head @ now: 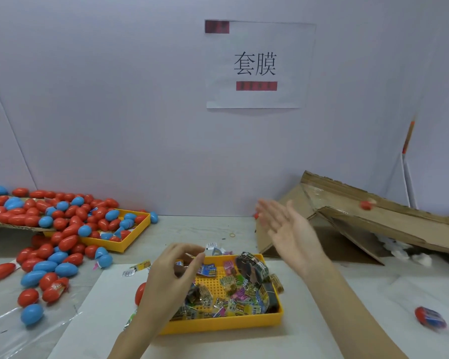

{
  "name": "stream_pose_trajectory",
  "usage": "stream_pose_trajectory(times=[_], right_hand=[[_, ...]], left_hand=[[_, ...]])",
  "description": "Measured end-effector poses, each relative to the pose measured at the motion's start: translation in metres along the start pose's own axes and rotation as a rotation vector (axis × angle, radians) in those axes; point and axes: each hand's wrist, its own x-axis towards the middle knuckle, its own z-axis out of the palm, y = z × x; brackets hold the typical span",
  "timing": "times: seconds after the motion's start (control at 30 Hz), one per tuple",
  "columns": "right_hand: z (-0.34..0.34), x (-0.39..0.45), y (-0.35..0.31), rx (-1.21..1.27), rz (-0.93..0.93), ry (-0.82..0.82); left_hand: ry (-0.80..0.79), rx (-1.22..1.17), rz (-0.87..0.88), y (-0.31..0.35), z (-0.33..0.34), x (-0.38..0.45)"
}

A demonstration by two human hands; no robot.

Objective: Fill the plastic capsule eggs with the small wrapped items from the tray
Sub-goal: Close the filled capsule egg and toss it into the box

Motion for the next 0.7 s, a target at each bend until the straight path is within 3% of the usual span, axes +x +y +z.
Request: stream_pose_trajectory(times=[0.23, 0.4, 0.57, 0.7], right_hand=[[0.003, -0.032, 0.072, -0.643, -0.030, -0.143], [0.006, -0.045, 0.097, -0.952, -0.135, -0.251], [0.005, -0.048, 0.106, -1.100, -0.191, -0.287], [0.005, -0.047, 0.106, -1.117, -0.200, -0.279]], left_hand=[[0.089, 0.131, -0.042, -0.018, -0.011, 0.007], [0.338, 0.215, -0.240, -0.055, -0.033, 0.035], [0.357, 0.714, -0.344, -0.093, -0.080, 0.085], [0.209, 1.098, -0.332, -0.119, -0.112, 0.101]])
